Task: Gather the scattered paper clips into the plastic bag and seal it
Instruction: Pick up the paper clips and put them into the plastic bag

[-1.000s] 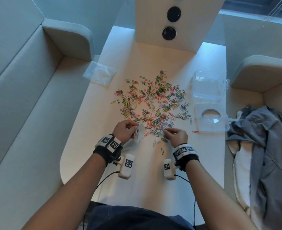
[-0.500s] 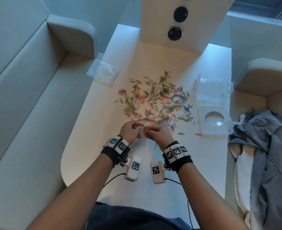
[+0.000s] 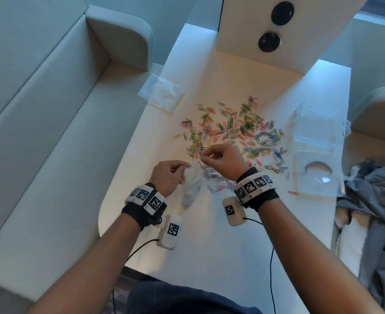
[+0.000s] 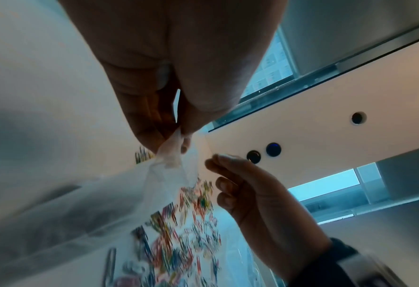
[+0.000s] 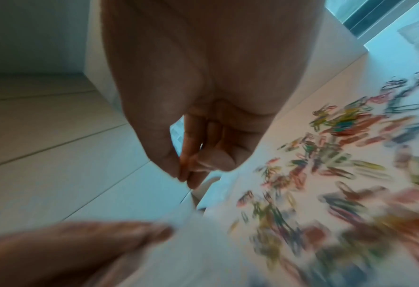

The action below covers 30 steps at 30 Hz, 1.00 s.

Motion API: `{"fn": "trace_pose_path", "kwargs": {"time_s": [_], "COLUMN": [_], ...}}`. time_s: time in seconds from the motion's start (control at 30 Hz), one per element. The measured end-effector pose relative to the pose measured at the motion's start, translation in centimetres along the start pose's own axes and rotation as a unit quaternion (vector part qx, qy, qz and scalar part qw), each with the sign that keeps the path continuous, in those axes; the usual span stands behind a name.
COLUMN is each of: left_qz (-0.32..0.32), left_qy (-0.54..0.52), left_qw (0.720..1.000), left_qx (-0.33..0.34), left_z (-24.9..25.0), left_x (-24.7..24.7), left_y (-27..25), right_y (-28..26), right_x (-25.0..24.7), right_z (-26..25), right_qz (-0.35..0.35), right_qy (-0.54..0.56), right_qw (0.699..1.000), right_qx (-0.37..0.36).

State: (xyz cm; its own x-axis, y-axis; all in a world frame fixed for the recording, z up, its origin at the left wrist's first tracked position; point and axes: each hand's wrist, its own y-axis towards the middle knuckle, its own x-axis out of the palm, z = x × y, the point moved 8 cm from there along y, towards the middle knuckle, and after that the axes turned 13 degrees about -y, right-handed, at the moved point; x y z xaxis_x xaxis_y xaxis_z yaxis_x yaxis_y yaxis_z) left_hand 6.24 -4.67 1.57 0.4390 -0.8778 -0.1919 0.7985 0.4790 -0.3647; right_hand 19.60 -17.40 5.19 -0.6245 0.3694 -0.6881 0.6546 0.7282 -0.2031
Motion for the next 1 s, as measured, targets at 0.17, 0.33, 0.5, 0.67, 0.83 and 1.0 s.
{"fn": "trace_pose_path", "kwargs": {"time_s": [0.17,0.33,0.5,0.67,0.83,1.0], "left_qz": [0.081,0.107,0.124,0.113,0.088,0.072], "left_qy": [-0.018,-0.040,-0.083,-0.114,-0.114,-0.109], "left_qw": [0.997,0.993,0.988,0.986,0.988,0.989], "left_qx": [-0.003,-0.013,-0.028,-0.039,-0.063,-0.070], "left_z": [0.2,-0.3,-1.3,-1.6,-1.7,-2.0], "left_x": [-7.5,-10.5,-11.2,-9.1,-6.1,-4.3], "left_y": [0.1,1.2,2.7,4.0,4.3,4.3], "right_y": [9.0,12.9,12.0,8.1,7.3,7.3], "right_x": [4.4,12.5,12.3,11.0,9.4,3.3], "right_z": [-1.1,-2.0,2.5,4.2,4.0,7.0], "right_qz": [-0.042,-0.170,-0.205,-0.139,-0.097,0.047], "right_qy": [-0.214,-0.444,-0.532,-0.522,-0.453,-0.090], "right_qw": [0.973,0.859,0.802,0.810,0.861,0.993], "right_qx": [-0.079,-0.190,-0.176,-0.228,-0.210,0.057]}}
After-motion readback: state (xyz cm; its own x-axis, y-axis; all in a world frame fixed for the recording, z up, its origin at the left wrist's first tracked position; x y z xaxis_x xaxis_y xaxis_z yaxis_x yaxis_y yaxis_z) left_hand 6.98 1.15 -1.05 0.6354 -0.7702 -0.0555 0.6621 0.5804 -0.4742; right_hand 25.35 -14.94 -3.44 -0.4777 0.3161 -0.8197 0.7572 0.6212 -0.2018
